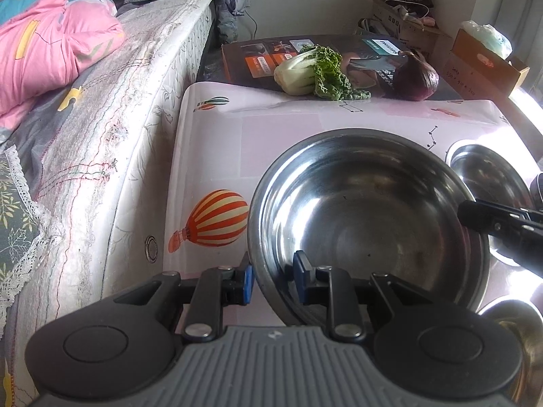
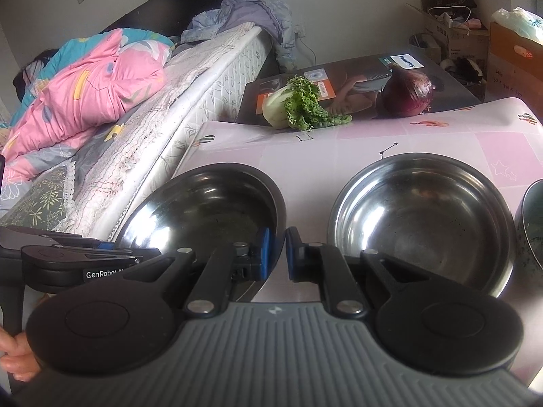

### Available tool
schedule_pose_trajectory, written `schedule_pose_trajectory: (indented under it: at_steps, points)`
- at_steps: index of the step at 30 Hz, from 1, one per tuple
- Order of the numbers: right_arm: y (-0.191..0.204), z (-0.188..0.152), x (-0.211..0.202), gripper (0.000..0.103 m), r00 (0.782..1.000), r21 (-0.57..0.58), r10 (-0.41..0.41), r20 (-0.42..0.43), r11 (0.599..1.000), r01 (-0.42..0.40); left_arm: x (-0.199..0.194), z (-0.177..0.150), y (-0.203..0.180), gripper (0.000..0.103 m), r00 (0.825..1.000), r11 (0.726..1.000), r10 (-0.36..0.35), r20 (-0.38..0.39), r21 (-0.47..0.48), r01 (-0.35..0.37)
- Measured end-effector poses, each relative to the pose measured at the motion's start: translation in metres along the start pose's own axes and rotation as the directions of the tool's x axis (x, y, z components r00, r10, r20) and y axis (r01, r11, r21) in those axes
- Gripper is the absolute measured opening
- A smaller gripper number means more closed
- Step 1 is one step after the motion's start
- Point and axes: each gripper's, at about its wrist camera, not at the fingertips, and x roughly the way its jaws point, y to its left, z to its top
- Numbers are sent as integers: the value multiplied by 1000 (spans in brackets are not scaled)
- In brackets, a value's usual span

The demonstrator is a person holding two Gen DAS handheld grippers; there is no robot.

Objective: Organize plates and bowls

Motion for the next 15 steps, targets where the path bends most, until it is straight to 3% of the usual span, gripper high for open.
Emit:
schedule_pose_trajectory:
  at_steps: [8,15]
  points:
    - [-21,1,-34,10,999,25,-25,44,999,24,-17,11,-33,25,999,997,-22,29,68,20]
    - [-68,7,-64,10,993,75,-89,77,994,83,-15,27,-92,25,997,986,-63,33,158,57]
